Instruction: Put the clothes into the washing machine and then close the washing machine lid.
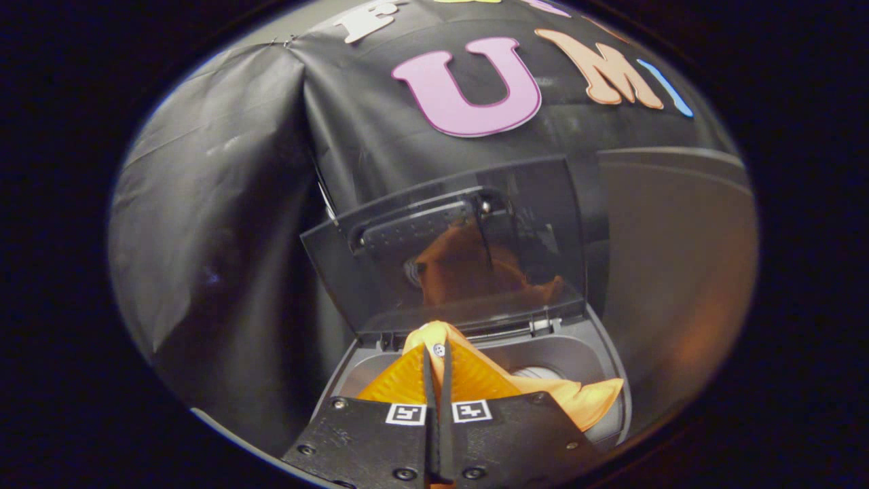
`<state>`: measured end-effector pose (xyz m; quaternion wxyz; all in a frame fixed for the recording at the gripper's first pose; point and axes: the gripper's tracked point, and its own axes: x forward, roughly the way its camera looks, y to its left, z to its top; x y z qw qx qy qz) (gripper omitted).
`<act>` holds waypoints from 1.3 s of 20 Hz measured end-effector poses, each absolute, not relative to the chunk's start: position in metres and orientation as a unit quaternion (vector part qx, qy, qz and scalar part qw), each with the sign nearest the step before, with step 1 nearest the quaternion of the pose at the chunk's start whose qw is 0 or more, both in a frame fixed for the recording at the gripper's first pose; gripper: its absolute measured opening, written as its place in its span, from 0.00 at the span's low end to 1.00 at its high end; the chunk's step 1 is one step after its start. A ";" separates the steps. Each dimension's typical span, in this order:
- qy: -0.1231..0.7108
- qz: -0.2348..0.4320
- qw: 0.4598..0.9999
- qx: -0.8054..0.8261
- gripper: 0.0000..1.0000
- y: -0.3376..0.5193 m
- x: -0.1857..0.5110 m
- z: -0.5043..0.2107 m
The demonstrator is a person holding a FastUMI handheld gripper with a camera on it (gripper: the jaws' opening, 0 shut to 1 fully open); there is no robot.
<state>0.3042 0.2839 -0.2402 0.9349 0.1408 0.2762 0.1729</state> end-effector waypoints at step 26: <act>0.366 0.153 0.913 0.094 0.69 0.300 0.290 -0.296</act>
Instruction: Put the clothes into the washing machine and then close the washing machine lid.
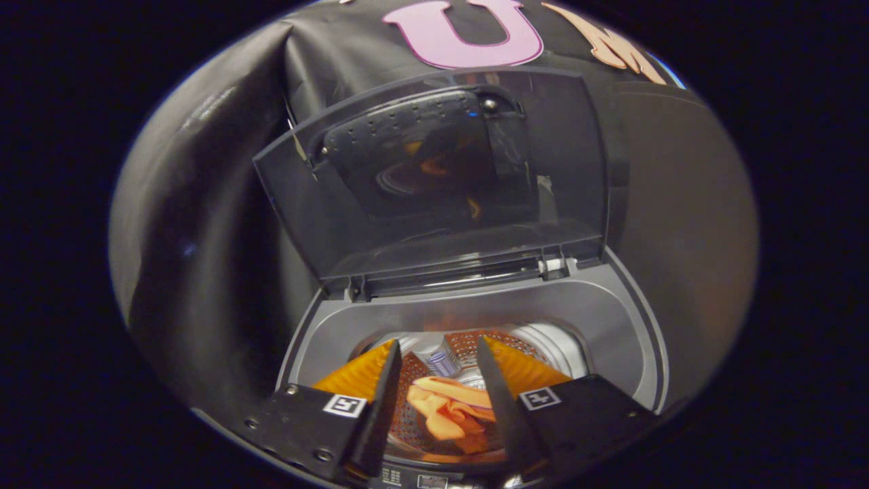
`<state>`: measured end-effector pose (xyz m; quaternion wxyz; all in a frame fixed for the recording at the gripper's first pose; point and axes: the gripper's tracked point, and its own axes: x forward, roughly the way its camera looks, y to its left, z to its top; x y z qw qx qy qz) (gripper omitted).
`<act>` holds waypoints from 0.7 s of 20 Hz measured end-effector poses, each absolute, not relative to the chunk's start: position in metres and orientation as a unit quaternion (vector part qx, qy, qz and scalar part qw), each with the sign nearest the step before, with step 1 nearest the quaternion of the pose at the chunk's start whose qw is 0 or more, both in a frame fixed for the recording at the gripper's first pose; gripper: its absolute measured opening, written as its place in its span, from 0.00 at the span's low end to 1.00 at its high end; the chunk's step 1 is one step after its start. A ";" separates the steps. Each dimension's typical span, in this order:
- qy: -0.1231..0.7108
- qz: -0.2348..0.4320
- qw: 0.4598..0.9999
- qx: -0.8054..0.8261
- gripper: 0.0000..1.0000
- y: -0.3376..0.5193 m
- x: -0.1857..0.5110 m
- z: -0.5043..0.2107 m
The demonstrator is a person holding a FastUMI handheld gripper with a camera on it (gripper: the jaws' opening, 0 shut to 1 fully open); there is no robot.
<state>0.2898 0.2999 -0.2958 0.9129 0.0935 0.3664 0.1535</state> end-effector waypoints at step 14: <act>0.291 0.177 0.939 0.048 0.98 0.294 0.252 -0.168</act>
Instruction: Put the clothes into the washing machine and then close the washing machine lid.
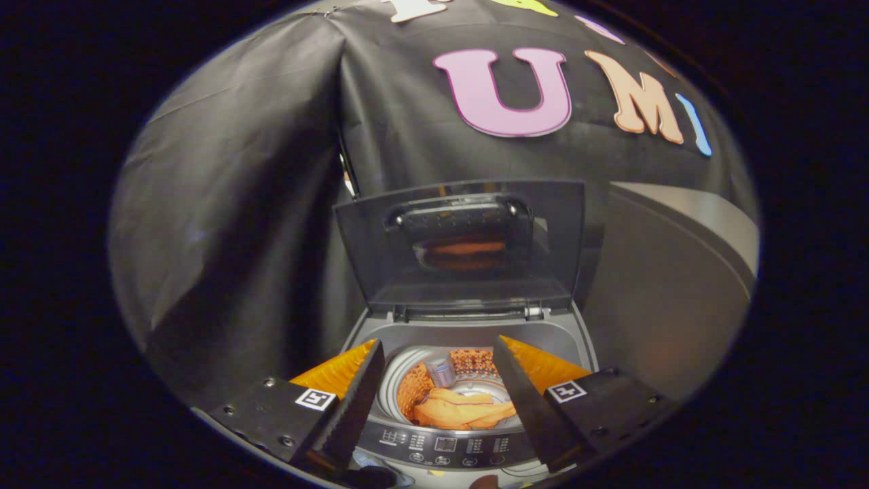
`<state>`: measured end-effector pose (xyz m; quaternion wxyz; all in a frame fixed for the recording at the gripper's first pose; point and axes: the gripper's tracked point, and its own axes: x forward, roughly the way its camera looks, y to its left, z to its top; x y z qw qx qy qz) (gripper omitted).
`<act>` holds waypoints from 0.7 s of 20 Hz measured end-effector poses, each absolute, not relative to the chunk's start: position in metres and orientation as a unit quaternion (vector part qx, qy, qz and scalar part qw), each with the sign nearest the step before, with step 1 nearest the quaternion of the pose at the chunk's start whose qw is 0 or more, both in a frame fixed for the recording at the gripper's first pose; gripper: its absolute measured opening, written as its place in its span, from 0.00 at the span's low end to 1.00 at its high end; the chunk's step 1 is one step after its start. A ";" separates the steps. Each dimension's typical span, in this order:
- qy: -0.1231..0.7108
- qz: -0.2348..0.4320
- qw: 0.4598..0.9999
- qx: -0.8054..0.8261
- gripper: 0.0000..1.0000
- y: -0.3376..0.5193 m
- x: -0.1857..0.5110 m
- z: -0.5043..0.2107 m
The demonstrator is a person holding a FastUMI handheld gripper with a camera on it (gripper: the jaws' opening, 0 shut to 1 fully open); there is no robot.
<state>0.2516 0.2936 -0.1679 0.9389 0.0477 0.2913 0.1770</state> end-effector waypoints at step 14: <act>0.113 0.142 0.981 0.064 0.96 0.297 0.351 -0.017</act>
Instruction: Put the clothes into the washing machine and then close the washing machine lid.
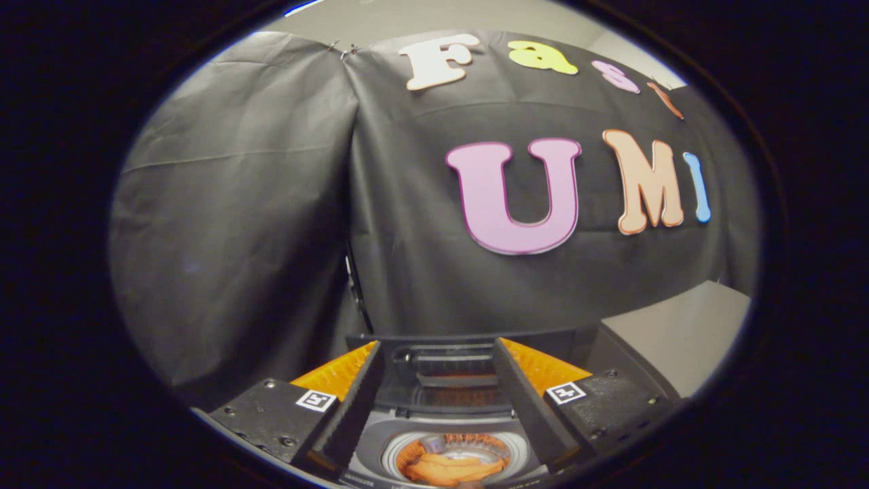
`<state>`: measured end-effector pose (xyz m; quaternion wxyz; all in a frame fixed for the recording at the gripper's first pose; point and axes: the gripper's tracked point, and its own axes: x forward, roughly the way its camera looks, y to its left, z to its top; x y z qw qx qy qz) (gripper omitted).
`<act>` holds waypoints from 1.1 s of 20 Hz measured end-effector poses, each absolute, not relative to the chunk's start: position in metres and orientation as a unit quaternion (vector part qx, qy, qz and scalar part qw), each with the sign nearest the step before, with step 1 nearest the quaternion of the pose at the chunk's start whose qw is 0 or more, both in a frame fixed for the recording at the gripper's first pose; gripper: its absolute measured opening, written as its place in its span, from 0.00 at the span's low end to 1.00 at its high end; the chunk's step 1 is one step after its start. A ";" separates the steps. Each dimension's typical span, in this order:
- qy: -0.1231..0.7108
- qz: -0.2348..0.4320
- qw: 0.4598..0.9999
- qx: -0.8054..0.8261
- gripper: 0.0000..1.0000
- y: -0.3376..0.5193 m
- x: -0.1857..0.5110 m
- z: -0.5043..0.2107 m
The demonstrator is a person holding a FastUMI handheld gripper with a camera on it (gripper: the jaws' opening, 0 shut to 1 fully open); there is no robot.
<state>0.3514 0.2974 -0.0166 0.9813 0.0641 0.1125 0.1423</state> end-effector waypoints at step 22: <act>0.130 0.100 0.986 0.025 0.95 0.329 0.493 -0.123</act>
